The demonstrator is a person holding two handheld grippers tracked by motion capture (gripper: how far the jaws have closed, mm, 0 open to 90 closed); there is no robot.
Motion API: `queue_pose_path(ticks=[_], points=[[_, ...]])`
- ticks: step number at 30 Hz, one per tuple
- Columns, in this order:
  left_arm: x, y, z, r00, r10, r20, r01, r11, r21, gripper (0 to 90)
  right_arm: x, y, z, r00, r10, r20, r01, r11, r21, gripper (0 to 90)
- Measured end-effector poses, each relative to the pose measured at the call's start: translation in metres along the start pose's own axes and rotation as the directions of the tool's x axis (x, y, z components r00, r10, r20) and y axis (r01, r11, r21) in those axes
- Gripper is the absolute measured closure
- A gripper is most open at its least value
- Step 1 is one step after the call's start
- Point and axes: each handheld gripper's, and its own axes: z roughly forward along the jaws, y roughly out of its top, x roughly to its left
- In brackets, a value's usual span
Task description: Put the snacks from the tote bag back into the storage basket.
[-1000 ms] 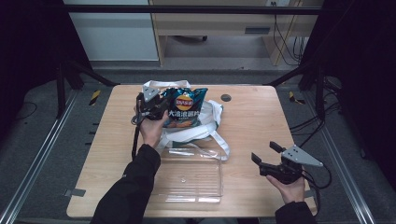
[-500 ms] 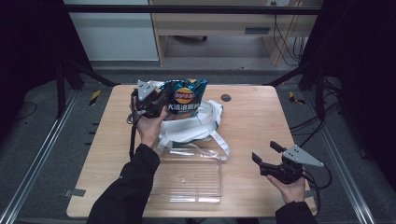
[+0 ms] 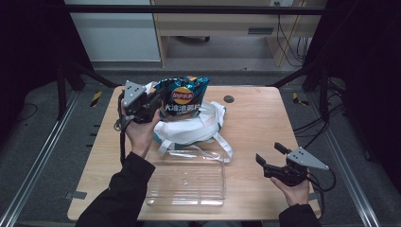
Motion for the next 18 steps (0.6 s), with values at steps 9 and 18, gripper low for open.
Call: queue_pose_path(ticks=[9, 18], points=[[-0.008, 0.005, -0.031, 0.9997, -0.001, 0.024, 0.001, 0.9999, -0.015, 89.8, 0.001, 0.000, 0.000, 1.0000, -0.007, 0.007, 0.007, 1.000, 0.009, 15.8], [-0.013, -0.004, -0.051, 0.9979, -0.026, 0.059, 0.027, 0.9996, -0.012, 89.8, 0.000, -0.002, 0.000, 0.9998, -0.012, 0.014, 0.012, 1.000, 0.017, 15.7]])
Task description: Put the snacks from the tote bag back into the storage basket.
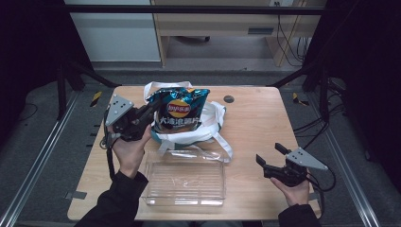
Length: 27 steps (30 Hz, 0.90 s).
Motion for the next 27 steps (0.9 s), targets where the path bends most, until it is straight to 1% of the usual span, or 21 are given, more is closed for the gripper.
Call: queue_pose_path(ticks=[8, 12, 23, 25, 27], points=[[-0.012, -0.003, -0.019, 0.9998, 0.015, 0.014, -0.015, 0.9997, -0.017, 89.8, 0.001, 0.000, 0.000, 1.0000, 0.001, -0.001, -0.001, 1.000, 0.005, 15.7], [-0.015, -0.004, -0.028, 0.9995, 0.012, 0.029, -0.011, 0.9996, -0.025, 89.8, 0.001, 0.000, -0.001, 1.0000, -0.001, 0.000, 0.001, 1.000, 0.002, 15.7], [-0.025, -0.006, -0.044, 0.9979, 0.011, 0.064, -0.009, 0.9993, -0.036, 89.8, 0.001, 0.000, -0.001, 1.0000, -0.003, 0.004, 0.003, 1.000, 0.000, 15.7], [-0.027, -0.007, -0.048, 0.9974, 0.027, 0.067, -0.024, 0.9989, -0.040, 89.8, 0.001, 0.000, -0.002, 1.0000, -0.003, 0.006, 0.003, 1.000, 0.001, 15.7], [-0.029, -0.009, -0.051, 0.9972, 0.030, 0.069, -0.027, 0.9988, -0.041, 89.8, 0.001, 0.000, -0.002, 1.0000, 0.000, 0.004, 0.000, 1.000, -0.004, 15.7]])
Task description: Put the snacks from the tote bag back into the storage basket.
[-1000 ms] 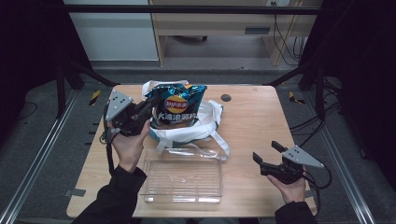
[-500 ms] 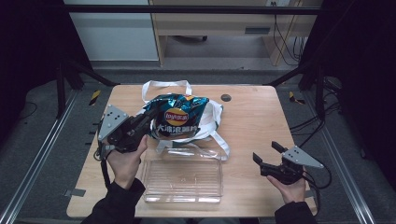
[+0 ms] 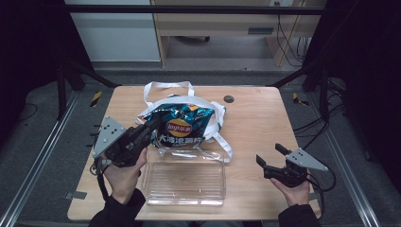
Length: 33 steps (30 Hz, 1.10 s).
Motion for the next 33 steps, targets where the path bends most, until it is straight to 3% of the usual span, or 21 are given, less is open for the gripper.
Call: queue_pose_path(ticks=[19, 33], points=[[-0.007, -0.034, -0.017, 0.9999, -0.010, 0.005, 0.010, 0.9972, 0.074, 89.8, 0.001, 0.000, -0.001, 1.0000, -0.001, 0.000, 0.001, 1.000, -0.003, 15.7], [-0.009, -0.062, -0.012, 0.9996, -0.024, 0.014, 0.022, 0.9862, 0.164, 89.8, 0.002, -0.002, 0.000, 1.0000, -0.006, -0.002, 0.006, 1.000, 0.009, 15.7]])
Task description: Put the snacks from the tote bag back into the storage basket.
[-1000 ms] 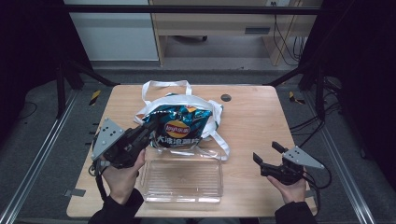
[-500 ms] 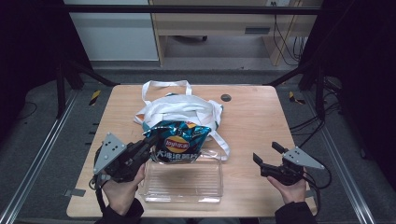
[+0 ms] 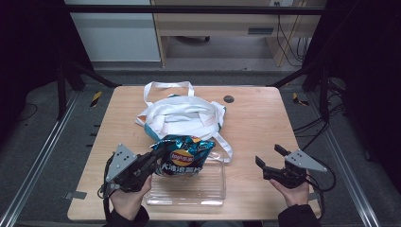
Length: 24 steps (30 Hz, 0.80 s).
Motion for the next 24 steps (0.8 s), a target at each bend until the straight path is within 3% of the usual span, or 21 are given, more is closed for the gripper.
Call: queue_pose_path(ticks=[13, 24], points=[[0.013, -0.020, 0.023, 0.9975, -0.070, 0.008, 0.070, 0.9957, 0.061, 89.7, 0.000, -0.001, 0.001, 1.0000, -0.004, -0.002, 0.004, 1.000, 0.004, 15.7], [0.022, -0.025, 0.032, 0.9972, -0.062, -0.040, 0.065, 0.9957, 0.065, 88.7, 0.000, -0.001, 0.002, 1.0000, -0.002, -0.002, 0.002, 1.000, 0.009, 15.7]])
